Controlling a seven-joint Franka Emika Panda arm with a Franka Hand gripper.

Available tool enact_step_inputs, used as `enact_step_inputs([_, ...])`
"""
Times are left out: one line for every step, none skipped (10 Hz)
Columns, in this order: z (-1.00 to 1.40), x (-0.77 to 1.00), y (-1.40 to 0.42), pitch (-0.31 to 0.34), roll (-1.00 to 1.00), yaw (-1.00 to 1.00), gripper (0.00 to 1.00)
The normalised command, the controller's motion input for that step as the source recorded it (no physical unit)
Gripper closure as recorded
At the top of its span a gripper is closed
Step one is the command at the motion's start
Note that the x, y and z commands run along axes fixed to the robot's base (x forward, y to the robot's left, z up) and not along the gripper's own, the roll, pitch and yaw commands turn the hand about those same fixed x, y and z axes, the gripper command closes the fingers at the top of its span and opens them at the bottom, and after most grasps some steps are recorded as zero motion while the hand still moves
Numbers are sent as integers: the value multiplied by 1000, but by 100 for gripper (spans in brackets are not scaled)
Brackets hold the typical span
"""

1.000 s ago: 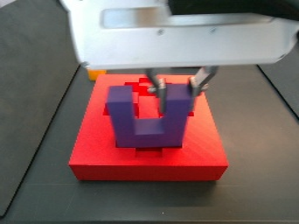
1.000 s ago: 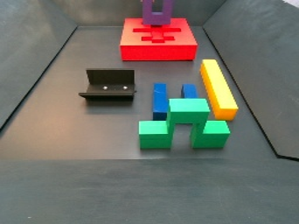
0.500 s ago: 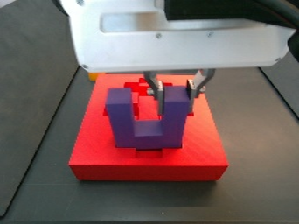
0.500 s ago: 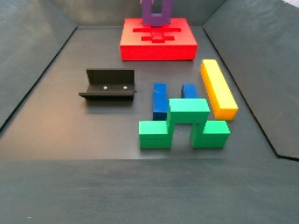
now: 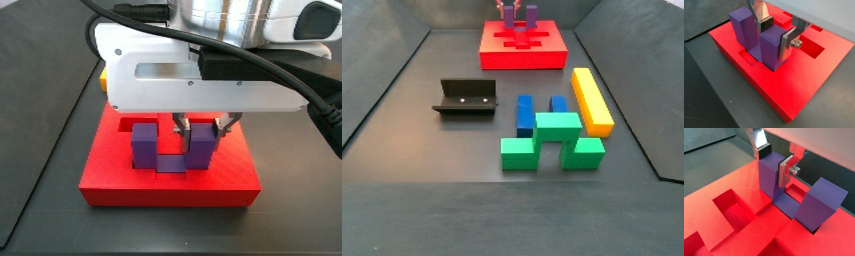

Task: Pick up the purple object. Move up. Place the purple object on the fixture. Regrasp the purple object. Move to above the board. Insert the purple object.
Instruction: Insert the purple object.

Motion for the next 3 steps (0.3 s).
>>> enact_step_inputs([-703,146,0,207,-64,-26,100])
enact_step_inputs([-411,114,0,259,-206,-149,100])
enact_step_inputs([-463,31,-349,204,0,-197,100])
